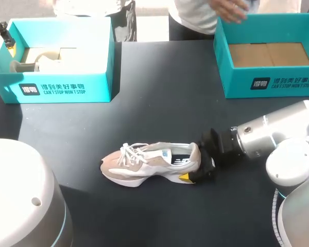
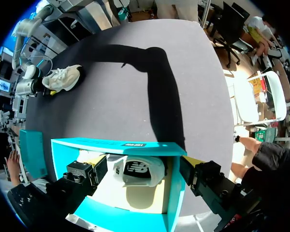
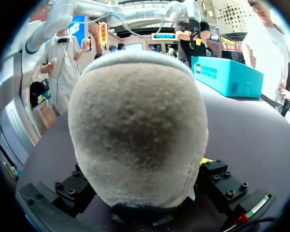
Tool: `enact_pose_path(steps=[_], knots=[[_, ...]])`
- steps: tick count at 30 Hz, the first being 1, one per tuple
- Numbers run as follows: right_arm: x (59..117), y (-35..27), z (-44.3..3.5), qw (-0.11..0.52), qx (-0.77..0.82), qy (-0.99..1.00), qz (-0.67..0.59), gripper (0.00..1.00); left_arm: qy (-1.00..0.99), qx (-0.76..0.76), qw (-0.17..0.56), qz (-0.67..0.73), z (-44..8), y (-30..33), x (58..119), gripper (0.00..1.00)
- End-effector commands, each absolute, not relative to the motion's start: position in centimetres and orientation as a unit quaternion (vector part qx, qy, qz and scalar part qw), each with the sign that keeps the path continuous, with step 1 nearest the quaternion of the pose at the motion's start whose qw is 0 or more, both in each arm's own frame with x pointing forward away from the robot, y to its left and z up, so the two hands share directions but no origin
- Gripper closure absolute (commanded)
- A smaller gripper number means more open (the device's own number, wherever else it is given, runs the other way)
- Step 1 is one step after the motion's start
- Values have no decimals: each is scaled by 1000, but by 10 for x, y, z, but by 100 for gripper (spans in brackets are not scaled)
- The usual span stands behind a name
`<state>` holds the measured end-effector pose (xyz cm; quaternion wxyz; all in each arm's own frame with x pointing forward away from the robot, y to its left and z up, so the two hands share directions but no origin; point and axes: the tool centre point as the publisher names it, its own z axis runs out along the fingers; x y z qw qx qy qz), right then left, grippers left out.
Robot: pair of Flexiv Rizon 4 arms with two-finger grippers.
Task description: Take the shoe out of the shoebox, open the shoe tongue, remove and reinsert the insole, then place the shoe into the shoebox
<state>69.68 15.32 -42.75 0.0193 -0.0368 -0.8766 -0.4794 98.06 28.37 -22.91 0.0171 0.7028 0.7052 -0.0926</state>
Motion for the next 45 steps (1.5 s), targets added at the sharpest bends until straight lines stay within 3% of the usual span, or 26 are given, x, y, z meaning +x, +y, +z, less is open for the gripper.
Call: enact_pose_path(steps=[1, 11, 26, 42, 45], knots=[[701, 157, -433, 19, -38, -878, -477, 100, 705, 703, 17, -91, -229, 284, 980, 0], [701, 157, -433, 19, -38, -878, -477, 100, 720, 685, 53, -92, -227, 262, 959, 0], [701, 157, -433, 19, -38, -878, -477, 100, 804, 585, 82, -63, -233, 129, 896, 0], [701, 157, -433, 19, -38, -878, -477, 100, 804, 585, 82, -63, -233, 129, 896, 0], [701, 157, -433, 19, -38, -878, -477, 100, 886, 452, 92, -54, -224, 112, 893, 0]])
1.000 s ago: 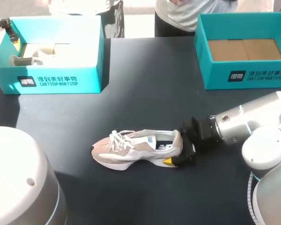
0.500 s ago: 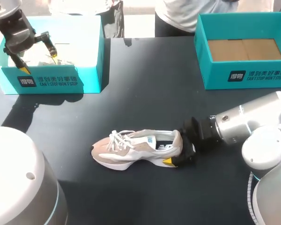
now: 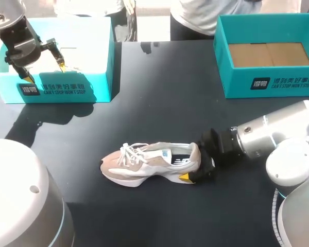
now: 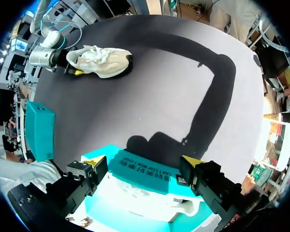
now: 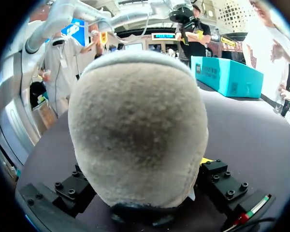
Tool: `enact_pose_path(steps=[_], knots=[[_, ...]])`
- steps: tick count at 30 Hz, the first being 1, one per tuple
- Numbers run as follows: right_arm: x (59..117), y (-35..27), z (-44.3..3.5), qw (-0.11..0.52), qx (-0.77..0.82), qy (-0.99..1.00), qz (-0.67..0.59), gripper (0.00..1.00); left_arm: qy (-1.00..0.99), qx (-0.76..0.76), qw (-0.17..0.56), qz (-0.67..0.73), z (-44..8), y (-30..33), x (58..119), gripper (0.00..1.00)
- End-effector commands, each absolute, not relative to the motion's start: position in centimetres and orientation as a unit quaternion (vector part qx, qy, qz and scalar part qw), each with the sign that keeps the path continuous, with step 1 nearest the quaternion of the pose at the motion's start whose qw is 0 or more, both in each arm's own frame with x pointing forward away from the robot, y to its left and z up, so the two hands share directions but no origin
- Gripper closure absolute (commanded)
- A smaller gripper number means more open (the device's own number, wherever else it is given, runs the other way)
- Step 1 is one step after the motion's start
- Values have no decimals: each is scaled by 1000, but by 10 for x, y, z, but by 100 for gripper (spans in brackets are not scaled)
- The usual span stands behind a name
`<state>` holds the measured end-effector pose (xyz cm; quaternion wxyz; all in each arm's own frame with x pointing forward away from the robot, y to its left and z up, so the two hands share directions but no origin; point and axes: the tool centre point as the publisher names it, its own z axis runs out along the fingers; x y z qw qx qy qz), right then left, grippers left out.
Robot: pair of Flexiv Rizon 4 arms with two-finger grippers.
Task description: Take the shoe out of the shoebox, open the shoe tongue, remove and reinsert the insole, then place the shoe into the shoebox
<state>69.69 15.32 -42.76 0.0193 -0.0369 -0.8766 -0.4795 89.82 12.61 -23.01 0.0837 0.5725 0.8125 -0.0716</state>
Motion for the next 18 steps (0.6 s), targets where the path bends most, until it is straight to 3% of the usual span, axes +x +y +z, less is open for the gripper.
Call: enact_pose_path(steps=[1, 4, 7, 18], knots=[[701, 157, -433, 19, -38, -878, -477, 100, 906, 407, 93, -71, -222, 108, 891, 0], [701, 157, -433, 19, -38, -878, -477, 100, 964, 242, 88, -63, -219, 101, 882, 0], [701, 157, -433, 19, -38, -878, -477, 100, 998, 50, 34, -25, -224, 94, 879, 0], [701, 157, -433, 19, -38, -878, -477, 100, 998, 50, 34, -25, -224, 94, 879, 0]])
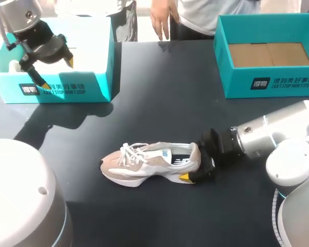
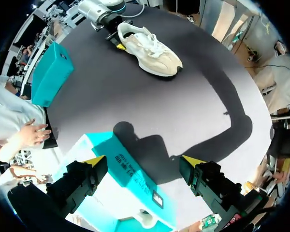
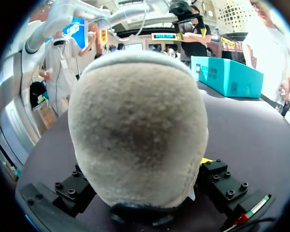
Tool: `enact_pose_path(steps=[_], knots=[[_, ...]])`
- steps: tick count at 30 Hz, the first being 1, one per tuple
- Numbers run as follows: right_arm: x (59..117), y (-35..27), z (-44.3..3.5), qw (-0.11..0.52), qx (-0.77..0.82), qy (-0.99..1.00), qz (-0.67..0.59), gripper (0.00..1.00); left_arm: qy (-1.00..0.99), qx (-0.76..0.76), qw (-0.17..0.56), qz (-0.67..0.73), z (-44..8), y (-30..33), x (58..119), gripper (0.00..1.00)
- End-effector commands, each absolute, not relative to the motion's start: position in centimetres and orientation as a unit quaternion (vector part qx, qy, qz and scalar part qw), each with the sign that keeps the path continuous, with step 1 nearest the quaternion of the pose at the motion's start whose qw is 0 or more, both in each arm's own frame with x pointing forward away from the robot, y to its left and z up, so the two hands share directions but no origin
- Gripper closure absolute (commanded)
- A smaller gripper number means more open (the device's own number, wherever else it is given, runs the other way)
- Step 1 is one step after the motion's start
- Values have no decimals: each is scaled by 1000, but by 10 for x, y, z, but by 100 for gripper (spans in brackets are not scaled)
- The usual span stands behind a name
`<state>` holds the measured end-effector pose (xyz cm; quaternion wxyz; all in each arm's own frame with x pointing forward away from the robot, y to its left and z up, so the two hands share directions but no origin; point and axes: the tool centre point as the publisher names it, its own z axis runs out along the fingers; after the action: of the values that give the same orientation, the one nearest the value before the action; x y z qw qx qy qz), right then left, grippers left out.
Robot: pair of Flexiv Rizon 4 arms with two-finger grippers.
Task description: Take the shoe out of the shoebox, open the shoe tongue, remove and reinsert the insole, then place the shoe into the shoebox
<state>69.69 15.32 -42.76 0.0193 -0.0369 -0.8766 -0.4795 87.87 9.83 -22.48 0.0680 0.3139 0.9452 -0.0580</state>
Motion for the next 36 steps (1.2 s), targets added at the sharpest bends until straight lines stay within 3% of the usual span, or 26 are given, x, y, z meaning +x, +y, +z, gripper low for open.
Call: enact_pose_path(steps=[1, 7, 9, 10, 12, 16, 36], knots=[[701, 157, -433, 19, -38, -878, -477, 100, 998, 50, 34, -25, -224, 94, 879, 0], [701, 157, -433, 19, -38, -878, -477, 100, 998, 32, 22, -45, -223, 89, 875, 0], [701, 157, -433, 19, -38, -878, -477, 100, 997, -49, 31, -50, -221, 78, 870, 0], [701, 157, -433, 19, -38, -878, -477, 100, 989, -116, 90, -23, -219, 72, 865, 0], [701, 157, -433, 19, -38, -878, -477, 100, 969, -221, 107, -18, -215, 66, 862, 0], [701, 157, -433, 19, -38, -878, -477, 100, 909, -409, 78, 12, -219, 64, 860, 0], [701, 157, -433, 19, -38, -878, -477, 100, 909, -409, 78, 12, -219, 64, 860, 0]])
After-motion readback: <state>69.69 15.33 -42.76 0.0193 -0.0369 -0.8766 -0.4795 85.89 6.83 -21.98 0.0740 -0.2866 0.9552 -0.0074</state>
